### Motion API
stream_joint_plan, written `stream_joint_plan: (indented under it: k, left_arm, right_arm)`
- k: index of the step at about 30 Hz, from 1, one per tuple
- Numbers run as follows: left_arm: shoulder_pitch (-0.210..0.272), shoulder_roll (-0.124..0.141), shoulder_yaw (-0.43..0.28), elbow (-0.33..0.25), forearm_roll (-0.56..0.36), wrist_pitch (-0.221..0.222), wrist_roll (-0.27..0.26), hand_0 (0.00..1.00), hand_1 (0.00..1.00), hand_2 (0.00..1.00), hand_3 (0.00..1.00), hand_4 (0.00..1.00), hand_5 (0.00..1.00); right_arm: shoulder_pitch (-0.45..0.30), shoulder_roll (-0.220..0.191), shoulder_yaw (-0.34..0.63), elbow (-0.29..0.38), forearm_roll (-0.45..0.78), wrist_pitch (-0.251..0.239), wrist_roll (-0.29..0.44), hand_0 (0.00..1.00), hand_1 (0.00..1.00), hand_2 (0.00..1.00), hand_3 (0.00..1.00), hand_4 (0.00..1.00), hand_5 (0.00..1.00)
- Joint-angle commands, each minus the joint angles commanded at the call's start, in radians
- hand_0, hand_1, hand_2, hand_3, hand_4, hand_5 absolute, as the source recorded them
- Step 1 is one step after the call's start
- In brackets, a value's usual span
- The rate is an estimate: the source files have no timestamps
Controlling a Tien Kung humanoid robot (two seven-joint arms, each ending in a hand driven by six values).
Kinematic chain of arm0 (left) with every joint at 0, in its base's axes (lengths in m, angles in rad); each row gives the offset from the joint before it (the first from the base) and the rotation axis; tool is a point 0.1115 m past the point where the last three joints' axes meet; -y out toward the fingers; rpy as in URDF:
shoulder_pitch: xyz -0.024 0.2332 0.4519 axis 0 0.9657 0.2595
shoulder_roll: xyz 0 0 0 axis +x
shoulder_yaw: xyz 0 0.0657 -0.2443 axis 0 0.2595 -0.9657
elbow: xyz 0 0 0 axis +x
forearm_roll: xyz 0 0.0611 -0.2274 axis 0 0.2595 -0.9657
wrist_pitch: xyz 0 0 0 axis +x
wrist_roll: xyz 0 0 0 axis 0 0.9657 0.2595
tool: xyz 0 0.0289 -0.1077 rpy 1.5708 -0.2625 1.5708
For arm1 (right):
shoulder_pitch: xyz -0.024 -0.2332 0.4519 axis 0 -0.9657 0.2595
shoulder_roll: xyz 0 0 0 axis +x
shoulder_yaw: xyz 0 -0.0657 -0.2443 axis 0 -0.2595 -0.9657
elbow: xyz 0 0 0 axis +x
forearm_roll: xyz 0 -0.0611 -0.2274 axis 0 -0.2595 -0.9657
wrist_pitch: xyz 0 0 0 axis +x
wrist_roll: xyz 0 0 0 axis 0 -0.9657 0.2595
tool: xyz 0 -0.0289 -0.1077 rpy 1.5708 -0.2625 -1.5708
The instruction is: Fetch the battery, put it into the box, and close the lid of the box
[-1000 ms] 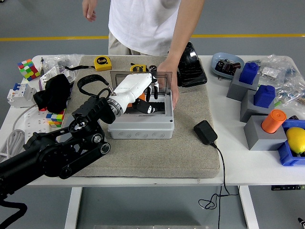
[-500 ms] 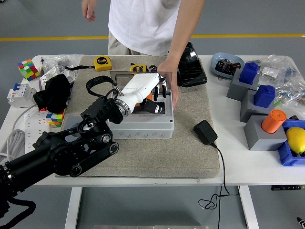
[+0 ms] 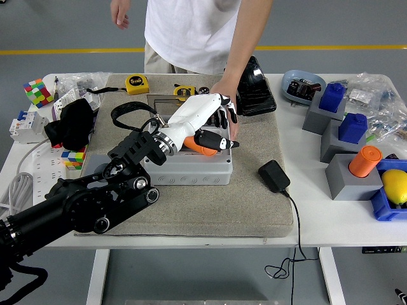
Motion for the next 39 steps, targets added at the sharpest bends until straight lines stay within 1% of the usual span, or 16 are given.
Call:
stream_joint_plan:
  k: [4,8,9,12,15,18,20,21,23,26,27,30,32,33,38,39]
  left_arm:
    - [0.001,-0.002,0.001,0.002,0.002,-0.004,0.005,0.347,0.461,0.431,0.515,0.998,0.367]
    - [0.004,0.003,-0.008,-0.012,0.001,0.001,-0.001,0.347,0.461,0.431,0.515,0.998,0.367]
    - [0.004,0.004,-0.013,-0.015,0.000,0.002,0.000,0.333,0.463,0.427,0.517,0.998,0.409]
    - [0.006,0.005,-0.022,-0.018,0.000,0.002,0.001,0.333,0.463,0.427,0.517,0.998,0.409]
    - [0.011,0.011,-0.030,-0.028,-0.001,0.001,0.005,0.326,0.460,0.424,0.513,0.998,0.417]
    - [0.026,0.024,-0.046,-0.050,0.018,0.003,0.014,0.326,0.460,0.424,0.513,0.998,0.417]
    - [0.029,0.028,-0.047,-0.049,0.037,0.010,0.022,0.326,0.460,0.424,0.513,0.998,0.417]
    - [0.029,0.029,-0.045,-0.045,0.049,0.013,0.028,0.246,0.317,0.297,0.393,0.998,0.377]
    - [0.030,0.029,-0.040,-0.036,0.067,0.021,0.036,0.246,0.317,0.297,0.393,0.998,0.377]
    - [0.037,0.029,-0.028,-0.029,0.092,0.046,0.042,0.246,0.317,0.297,0.393,0.998,0.377]
    - [0.039,0.029,-0.026,-0.029,0.099,0.045,0.045,0.101,0.087,0.123,0.120,0.998,0.246]
    - [0.048,0.033,-0.018,-0.030,0.111,0.042,0.052,0.101,0.087,0.123,0.120,0.998,0.246]
    - [0.051,0.034,-0.016,-0.029,0.115,0.052,0.050,0.101,0.087,0.123,0.120,0.998,0.246]
    - [0.051,0.033,-0.016,-0.029,0.117,0.057,0.048,0.046,0.002,0.070,0.074,0.998,0.247]
    - [0.049,0.026,-0.016,-0.028,0.125,0.095,0.029,0.046,0.002,0.070,0.074,0.998,0.247]
    - [0.050,0.024,-0.015,-0.027,0.126,0.096,0.030,0.022,0.002,0.051,0.059,0.998,0.225]
  right_arm:
    - [0.000,0.001,0.000,0.000,0.000,0.001,0.000,0.630,0.664,0.663,0.547,0.965,0.452]
    - [-0.001,0.000,0.001,0.001,0.000,0.001,0.001,0.630,0.664,0.663,0.547,0.965,0.452]
    - [-0.001,0.000,0.001,0.000,0.000,0.001,0.000,0.630,0.665,0.663,0.547,0.966,0.452]
    - [-0.002,0.000,0.001,0.000,0.000,0.001,0.000,0.630,0.665,0.663,0.547,0.966,0.452]
    - [-0.001,0.000,0.002,0.000,-0.001,0.001,0.001,0.631,0.665,0.663,0.546,0.965,0.452]
    - [-0.001,0.000,0.006,0.001,-0.002,0.000,0.002,0.631,0.665,0.663,0.546,0.965,0.452]
    - [-0.002,0.000,0.004,-0.001,-0.001,0.001,0.001,0.631,0.665,0.663,0.546,0.965,0.452]
    - [-0.002,0.000,0.004,-0.001,-0.001,0.002,0.001,0.631,0.665,0.663,0.546,0.965,0.453]
    - [-0.001,0.000,0.005,-0.001,-0.001,0.001,0.002,0.631,0.665,0.663,0.546,0.965,0.453]
    - [0.000,-0.001,0.006,0.001,-0.002,-0.001,0.002,0.631,0.665,0.663,0.546,0.965,0.453]
    - [0.001,-0.001,0.007,0.001,-0.002,-0.001,0.002,0.631,0.665,0.663,0.546,0.965,0.453]
    - [-0.001,-0.002,0.007,0.001,-0.001,-0.002,0.003,0.631,0.665,0.663,0.546,0.965,0.453]
    - [-0.001,-0.001,0.007,0.000,-0.001,-0.002,0.002,0.631,0.665,0.663,0.546,0.965,0.453]
    - [-0.001,-0.001,0.008,0.000,-0.001,-0.003,0.002,0.633,0.665,0.662,0.546,0.965,0.452]
    - [0.004,-0.002,0.009,0.002,-0.001,-0.005,0.003,0.633,0.665,0.662,0.546,0.965,0.452]
    - [0.004,-0.002,0.009,0.002,-0.001,-0.005,0.004,0.632,0.665,0.662,0.546,0.966,0.452]
